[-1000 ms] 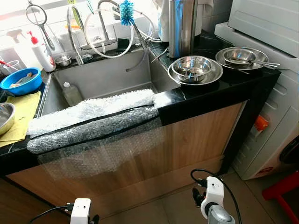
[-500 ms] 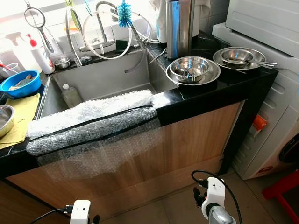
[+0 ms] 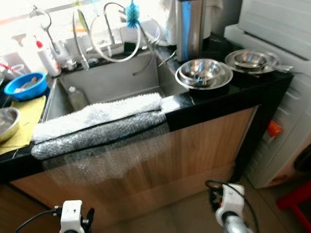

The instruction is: Kitchen organization

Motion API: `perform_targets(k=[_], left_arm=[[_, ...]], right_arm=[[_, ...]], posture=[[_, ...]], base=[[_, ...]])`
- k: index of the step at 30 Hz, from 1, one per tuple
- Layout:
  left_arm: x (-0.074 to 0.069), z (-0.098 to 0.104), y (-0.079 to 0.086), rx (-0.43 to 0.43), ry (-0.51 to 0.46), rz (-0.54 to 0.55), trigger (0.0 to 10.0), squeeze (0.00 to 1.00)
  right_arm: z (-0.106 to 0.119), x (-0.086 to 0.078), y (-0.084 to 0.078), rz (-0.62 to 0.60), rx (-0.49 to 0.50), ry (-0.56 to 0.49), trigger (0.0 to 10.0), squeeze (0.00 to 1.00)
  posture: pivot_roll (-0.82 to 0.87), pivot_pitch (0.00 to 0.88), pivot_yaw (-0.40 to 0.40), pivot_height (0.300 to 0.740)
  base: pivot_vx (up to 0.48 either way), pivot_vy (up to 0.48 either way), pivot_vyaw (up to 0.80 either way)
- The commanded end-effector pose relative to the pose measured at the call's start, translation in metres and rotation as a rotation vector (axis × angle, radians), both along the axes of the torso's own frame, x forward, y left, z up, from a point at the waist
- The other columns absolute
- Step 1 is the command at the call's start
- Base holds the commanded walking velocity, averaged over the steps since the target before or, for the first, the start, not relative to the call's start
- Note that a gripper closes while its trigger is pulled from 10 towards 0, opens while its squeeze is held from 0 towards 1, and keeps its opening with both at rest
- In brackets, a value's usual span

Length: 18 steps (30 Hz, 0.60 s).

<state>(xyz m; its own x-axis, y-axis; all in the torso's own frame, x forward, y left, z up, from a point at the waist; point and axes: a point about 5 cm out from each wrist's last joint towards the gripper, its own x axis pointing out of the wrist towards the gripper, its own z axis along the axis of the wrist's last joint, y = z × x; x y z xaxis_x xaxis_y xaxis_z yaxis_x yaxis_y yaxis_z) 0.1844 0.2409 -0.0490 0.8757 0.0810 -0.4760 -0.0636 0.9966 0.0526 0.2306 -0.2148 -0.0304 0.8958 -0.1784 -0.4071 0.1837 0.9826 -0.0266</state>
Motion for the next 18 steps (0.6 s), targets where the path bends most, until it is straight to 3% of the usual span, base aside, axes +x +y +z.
perform_targets(k=[1,5,11,13,18], left_arm=[[0.006,0.011,0.0,-0.002,-0.084,0.006,10.0,0.0],[0.016,0.04,-0.003,-0.006,-0.235,0.01,10.0,0.0],[0.023,0.066,0.001,0.032,-0.344,0.047,10.0,0.0],[0.031,0.089,0.004,0.049,-0.42,0.079,10.0,0.0],[0.044,0.124,0.006,0.062,-0.517,0.117,10.0,0.0]], right_arm=[[0.009,0.006,0.005,0.017,0.003,-0.066,10.0,0.0],[0.022,0.007,-0.003,0.012,-0.025,-0.151,10.0,0.0],[0.041,0.001,-0.008,0.033,-0.099,-0.235,10.0,0.0],[0.059,0.007,-0.009,0.058,-0.141,-0.295,10.0,0.0],[0.085,0.019,-0.004,0.111,-0.177,-0.374,10.0,0.0]], posture=[[-0.06,0.0,0.148,0.74],[-0.06,0.0,0.15,0.74],[-0.07,0.0,0.155,0.74],[-0.07,0.0,0.157,0.74],[-0.07,0.0,0.155,0.74]], base=[[0.0,0.0,0.0],[0.0,0.0,0.0],[0.0,0.0,0.0],[0.0,0.0,0.0],[0.0,0.0,0.0]])
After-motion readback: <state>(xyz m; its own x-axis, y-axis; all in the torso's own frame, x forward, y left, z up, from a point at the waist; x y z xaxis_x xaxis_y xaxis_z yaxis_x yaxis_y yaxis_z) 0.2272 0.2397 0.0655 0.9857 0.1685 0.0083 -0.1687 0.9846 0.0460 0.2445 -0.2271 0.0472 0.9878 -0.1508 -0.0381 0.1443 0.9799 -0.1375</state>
